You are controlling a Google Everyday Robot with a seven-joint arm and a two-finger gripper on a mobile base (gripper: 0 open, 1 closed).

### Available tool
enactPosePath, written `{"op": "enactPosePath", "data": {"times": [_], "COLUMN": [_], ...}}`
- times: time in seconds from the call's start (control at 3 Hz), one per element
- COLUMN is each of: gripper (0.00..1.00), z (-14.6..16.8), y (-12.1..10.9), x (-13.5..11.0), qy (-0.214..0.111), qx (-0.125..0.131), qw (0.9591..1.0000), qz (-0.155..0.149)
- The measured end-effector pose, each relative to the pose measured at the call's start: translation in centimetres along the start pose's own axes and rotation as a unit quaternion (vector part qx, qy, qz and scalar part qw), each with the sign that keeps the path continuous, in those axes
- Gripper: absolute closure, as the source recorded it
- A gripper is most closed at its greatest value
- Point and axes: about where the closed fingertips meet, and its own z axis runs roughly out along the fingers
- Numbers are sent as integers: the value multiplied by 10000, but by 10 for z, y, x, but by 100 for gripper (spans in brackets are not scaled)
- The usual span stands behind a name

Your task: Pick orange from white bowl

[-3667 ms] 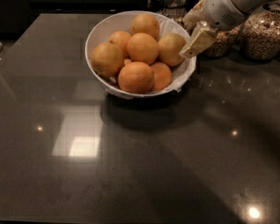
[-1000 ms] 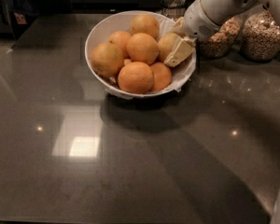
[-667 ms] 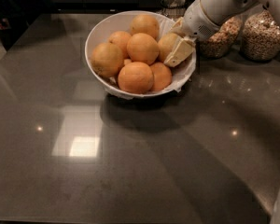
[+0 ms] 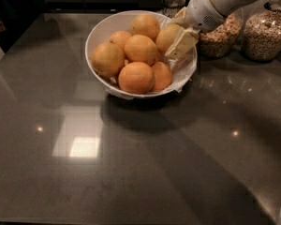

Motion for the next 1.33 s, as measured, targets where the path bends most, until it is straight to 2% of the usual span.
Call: {"op": "enactPosePath", "data": {"times": [0.67, 1.0, 1.33], "gripper": [100, 100, 100], "z": [-80, -100, -101], "y": [-8, -1, -1], "x": [-42, -59, -59], "qy": [-392, -632, -640], "qx": [491, 572, 570], "qw": [9974, 9952, 9951], "qz": [-342, -490, -490]}}
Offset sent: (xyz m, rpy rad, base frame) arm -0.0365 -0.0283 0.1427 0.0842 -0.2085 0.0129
